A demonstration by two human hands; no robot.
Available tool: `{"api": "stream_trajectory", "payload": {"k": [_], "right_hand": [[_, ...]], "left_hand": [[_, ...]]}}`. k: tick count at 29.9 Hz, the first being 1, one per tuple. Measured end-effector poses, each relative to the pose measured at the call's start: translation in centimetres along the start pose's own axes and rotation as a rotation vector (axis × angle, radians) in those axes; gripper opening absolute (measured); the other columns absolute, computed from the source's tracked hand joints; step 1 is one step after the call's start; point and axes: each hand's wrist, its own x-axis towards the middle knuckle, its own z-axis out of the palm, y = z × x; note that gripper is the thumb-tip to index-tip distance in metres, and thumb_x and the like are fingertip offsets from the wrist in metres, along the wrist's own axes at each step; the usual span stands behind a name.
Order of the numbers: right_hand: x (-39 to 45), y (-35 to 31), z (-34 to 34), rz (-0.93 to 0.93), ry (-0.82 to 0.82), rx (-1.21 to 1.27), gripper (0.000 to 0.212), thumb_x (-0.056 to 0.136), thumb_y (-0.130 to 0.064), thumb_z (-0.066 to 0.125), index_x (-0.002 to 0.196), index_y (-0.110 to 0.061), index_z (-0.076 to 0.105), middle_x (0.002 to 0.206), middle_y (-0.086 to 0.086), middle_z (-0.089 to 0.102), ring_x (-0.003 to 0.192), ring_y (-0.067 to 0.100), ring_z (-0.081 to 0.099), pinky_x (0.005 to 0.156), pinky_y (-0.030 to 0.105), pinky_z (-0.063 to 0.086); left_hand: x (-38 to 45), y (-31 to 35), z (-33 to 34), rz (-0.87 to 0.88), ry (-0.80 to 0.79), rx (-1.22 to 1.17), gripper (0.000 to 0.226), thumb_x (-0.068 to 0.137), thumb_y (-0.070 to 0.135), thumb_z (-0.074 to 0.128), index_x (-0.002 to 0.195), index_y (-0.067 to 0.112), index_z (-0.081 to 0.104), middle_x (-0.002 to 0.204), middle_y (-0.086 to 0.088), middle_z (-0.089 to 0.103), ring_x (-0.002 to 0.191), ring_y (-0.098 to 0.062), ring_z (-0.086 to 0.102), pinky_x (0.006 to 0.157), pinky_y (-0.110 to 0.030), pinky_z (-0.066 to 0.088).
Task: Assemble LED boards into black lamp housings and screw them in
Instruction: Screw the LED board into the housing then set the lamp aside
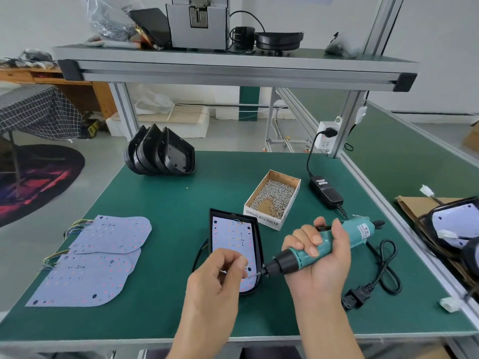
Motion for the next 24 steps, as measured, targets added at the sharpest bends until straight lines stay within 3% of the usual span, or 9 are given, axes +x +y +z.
{"api": "stream_trajectory", "payload": {"k": [4,9,24], "right_hand": [[-0.2,0.3,0.9,-0.024,0.006,0.004,0.028,0.100,-0.038,0.056,0.081,-0.019,0.064,0.057,-0.010,0.041,0.043,0.004,0.037,0.049,0.021,0.040],[-0.3,0.0,0.8,-0.061,0.029,0.019,0.026,0.098,-0.037,0.059,0.080,-0.019,0.064,0.058,-0.010,0.040,0.044,0.005,0.037,0.049,0.021,0.040],[-0.2,0.6,0.7,-0.085,0.035,-0.011,0.028,0.100,-0.037,0.059,0.079,-0.019,0.064,0.058,-0.010,0.040,0.044,0.005,0.036,0.049,0.022,0.040]], "left_hand": [[-0.5,0.3,1.1,-0.008,0.060,-0.052,0.022,0.100,0.026,0.061,0.084,0.040,0.067,0.075,0.014,0.072,0.064,0.001,0.058,0.062,-0.009,0.043],[-0.7,-0.1,1.1,-0.007,0.125,-0.095,0.018,0.099,0.034,0.058,0.083,0.038,0.066,0.073,0.012,0.070,0.054,0.001,0.044,0.054,-0.012,0.037],[-1.3,-0.7,1.4,-0.020,0.146,-0.093,0.021,0.100,0.028,0.061,0.081,0.036,0.065,0.069,0.011,0.068,0.056,0.000,0.047,0.055,-0.010,0.038]]}}
